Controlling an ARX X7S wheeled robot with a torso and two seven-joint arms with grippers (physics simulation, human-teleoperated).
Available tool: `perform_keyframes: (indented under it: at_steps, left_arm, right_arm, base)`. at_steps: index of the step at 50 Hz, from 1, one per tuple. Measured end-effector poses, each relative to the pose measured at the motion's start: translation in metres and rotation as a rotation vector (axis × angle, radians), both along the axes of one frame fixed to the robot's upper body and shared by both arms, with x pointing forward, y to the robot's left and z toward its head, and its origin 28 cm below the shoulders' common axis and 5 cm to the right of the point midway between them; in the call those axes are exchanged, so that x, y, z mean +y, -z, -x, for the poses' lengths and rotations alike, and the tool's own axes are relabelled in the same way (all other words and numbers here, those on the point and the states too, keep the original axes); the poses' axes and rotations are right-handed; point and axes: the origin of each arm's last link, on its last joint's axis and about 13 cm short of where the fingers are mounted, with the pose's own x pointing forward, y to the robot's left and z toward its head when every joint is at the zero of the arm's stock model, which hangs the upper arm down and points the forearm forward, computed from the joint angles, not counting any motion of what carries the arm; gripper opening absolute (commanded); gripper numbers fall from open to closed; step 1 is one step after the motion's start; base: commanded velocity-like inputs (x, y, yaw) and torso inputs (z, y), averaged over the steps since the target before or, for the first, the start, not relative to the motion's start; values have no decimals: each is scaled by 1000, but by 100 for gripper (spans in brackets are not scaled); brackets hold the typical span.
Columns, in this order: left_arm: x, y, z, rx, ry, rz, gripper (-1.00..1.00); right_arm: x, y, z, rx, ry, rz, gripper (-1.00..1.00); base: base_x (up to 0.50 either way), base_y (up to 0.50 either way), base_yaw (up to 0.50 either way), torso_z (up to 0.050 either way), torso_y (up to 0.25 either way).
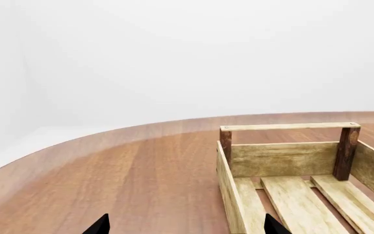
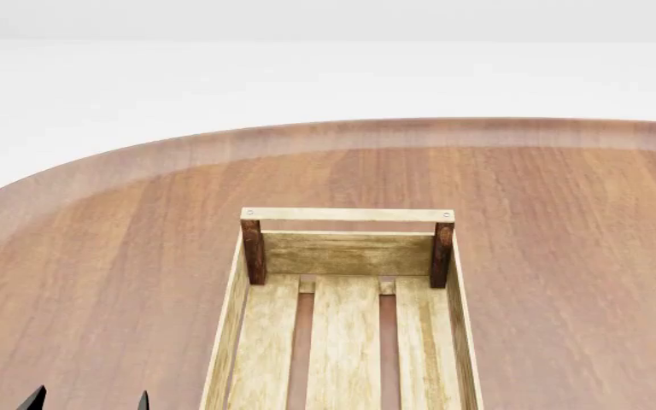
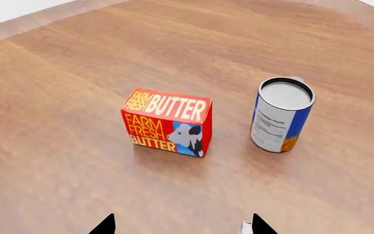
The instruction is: Pick up the cream cheese and put it in the tray.
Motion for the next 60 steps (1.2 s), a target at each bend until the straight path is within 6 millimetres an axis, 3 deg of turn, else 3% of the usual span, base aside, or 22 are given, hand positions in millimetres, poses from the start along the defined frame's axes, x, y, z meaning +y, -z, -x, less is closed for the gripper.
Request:
perform_keyframes:
  at_steps: [20,60]
  left_arm:
    - [0,1,0,3,0,0,100]
    - [0,1,0,2,0,-3,100]
  right_arm:
    - [1,20,0,14,20,-85,100]
    - [-19,46,13,42,114,-140,100]
  base:
    - [0,0,0,0,0]
    - [0,0,0,0,0]
